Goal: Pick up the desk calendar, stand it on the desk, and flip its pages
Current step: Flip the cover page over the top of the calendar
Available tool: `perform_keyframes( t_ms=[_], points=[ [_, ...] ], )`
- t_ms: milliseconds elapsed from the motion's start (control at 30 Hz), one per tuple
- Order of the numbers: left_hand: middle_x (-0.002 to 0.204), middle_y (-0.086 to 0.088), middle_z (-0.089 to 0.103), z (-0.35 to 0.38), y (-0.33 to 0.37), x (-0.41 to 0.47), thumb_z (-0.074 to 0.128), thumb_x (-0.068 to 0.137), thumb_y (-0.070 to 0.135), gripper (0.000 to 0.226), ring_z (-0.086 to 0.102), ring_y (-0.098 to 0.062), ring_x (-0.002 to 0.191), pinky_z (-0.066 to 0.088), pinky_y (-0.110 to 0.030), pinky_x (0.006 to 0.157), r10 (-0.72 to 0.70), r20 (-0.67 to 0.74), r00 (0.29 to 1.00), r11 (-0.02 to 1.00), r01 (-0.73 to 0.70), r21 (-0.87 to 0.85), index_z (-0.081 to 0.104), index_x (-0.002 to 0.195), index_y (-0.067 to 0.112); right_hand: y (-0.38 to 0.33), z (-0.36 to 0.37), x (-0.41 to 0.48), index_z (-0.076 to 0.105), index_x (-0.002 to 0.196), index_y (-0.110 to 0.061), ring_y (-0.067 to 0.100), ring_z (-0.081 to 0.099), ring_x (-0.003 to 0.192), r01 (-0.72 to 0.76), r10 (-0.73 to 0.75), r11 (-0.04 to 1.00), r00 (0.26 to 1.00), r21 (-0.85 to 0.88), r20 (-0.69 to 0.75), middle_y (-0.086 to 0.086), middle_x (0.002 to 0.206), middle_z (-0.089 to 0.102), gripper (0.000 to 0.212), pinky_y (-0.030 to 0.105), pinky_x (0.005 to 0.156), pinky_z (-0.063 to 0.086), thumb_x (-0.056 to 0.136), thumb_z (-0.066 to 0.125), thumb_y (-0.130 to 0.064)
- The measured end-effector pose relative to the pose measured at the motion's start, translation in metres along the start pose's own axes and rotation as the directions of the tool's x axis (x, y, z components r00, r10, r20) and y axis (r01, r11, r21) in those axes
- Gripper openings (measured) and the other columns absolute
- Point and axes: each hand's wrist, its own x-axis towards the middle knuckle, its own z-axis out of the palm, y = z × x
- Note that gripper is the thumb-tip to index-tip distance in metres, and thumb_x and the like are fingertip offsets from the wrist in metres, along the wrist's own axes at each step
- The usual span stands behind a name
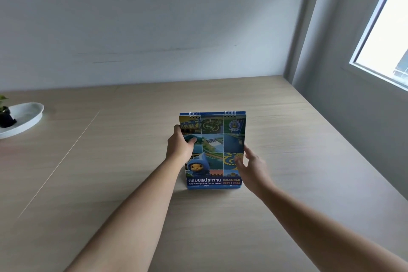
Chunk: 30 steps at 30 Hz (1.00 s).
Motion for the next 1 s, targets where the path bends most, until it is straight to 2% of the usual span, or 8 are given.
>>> perform_keyframes(
  t_ms=[267, 500, 600, 700, 767, 833, 933, 1000],
  points=[
    [0.118, -0.016, 0.062, 0.001, -0.002, 0.0, 0.064, 0.085, 0.018, 0.036, 0.062, -0.033, 0.104, 0.046, -0.031, 0.073, 0.017, -0.018, 1.0, 0.999, -0.016, 0.043, 0.044, 0.113, 0.008, -0.005, -0.004, -0.002, 0.037, 0.141, -0.021, 0.016, 0.056, 0.096, -0.05, 0.051, 0.998, 0.999, 0.023, -0.006, 0.009, 0.131, 0.059, 0.055, 0.019, 0.072, 0.04, 0.09, 0.054, -0.03],
    [0.117, -0.015, 0.063, -0.001, -0.003, -0.001, 0.065, 0.084, 0.019, 0.034, 0.063, -0.031, 0.102, 0.046, -0.027, 0.067, 0.013, -0.023, 1.0, 0.999, -0.012, 0.045, 0.044, 0.111, 0.011, -0.009, -0.009, -0.006, 0.049, 0.133, -0.016, 0.023, 0.053, 0.121, -0.094, 0.095, 0.993, 0.995, 0.067, -0.022, 0.01, 0.132, 0.057, 0.049, 0.034, 0.097, 0.046, 0.088, 0.056, -0.033],
    [0.119, -0.012, 0.062, -0.005, 0.002, -0.001, 0.063, 0.085, 0.022, 0.034, 0.062, -0.029, 0.1, 0.046, -0.028, 0.068, -0.03, 0.057, 0.998, 0.999, 0.029, 0.031, 0.044, 0.112, 0.013, -0.014, -0.015, -0.005, 0.059, 0.107, -0.02, 0.019, 0.06, 0.1, -0.127, 0.131, 0.981, 0.991, 0.147, -0.02, 0.008, 0.116, 0.064, 0.023, 0.028, 0.074, 0.05, 0.087, 0.058, -0.032],
    [0.125, -0.012, 0.059, -0.019, 0.006, 0.001, 0.054, 0.089, 0.034, 0.027, 0.056, -0.026, 0.104, 0.044, -0.037, 0.089, -0.108, 0.335, 0.936, 0.957, 0.19, -0.221, 0.05, 0.109, 0.016, -0.023, -0.029, 0.002, 0.054, 0.075, -0.022, 0.014, 0.059, 0.065, -0.137, 0.147, 0.959, 0.989, 0.248, -0.023, 0.007, 0.088, 0.067, 0.014, 0.023, 0.052, 0.043, 0.088, 0.058, -0.02],
    [0.12, -0.018, 0.059, -0.034, 0.01, 0.004, 0.041, 0.091, 0.047, 0.042, 0.054, -0.032, 0.108, 0.04, -0.043, 0.095, -0.108, 0.502, 0.858, 0.802, 0.373, -0.466, 0.055, 0.111, 0.013, -0.032, -0.045, 0.005, 0.055, 0.074, -0.02, 0.012, 0.06, 0.054, -0.134, 0.132, 0.918, 0.991, 0.373, 0.031, 0.007, 0.077, 0.065, 0.017, 0.024, 0.046, 0.046, 0.088, 0.058, -0.011],
    [0.11, -0.02, 0.06, -0.047, 0.015, 0.009, 0.03, 0.093, 0.049, 0.052, 0.056, -0.033, 0.102, 0.042, -0.04, 0.09, -0.068, 0.488, 0.87, 0.691, 0.394, -0.606, 0.057, 0.112, 0.009, -0.049, -0.067, 0.006, 0.06, 0.09, -0.017, 0.01, 0.064, 0.049, -0.133, 0.1, 0.826, 0.991, 0.548, 0.089, 0.007, 0.074, 0.068, 0.012, 0.023, 0.041, 0.053, 0.088, 0.058, -0.006],
    [0.12, -0.026, 0.057, -0.05, 0.025, 0.01, 0.036, 0.097, 0.026, 0.037, 0.056, -0.035, 0.103, 0.047, -0.026, 0.087, -0.101, 0.331, 0.938, 0.773, 0.284, -0.568, 0.053, 0.117, 0.0, -0.087, -0.1, 0.012, 0.063, 0.099, -0.014, 0.012, 0.068, 0.055, -0.065, -0.015, 0.701, 0.994, 0.71, 0.106, 0.001, 0.063, 0.072, 0.017, 0.026, 0.049, 0.054, 0.089, 0.052, -0.006],
    [0.114, -0.021, 0.062, -0.045, 0.03, 0.004, 0.036, 0.089, 0.017, 0.028, 0.054, -0.034, 0.101, 0.043, -0.041, 0.097, -0.138, 0.343, 0.929, 0.781, 0.315, -0.54, 0.056, 0.103, 0.004, -0.114, -0.116, 0.022, 0.065, 0.092, -0.01, 0.016, 0.069, 0.071, 0.004, -0.092, 0.711, 0.992, 0.703, 0.087, 0.003, 0.073, 0.074, 0.022, 0.028, 0.063, 0.048, 0.092, 0.044, -0.015]
  ],
)
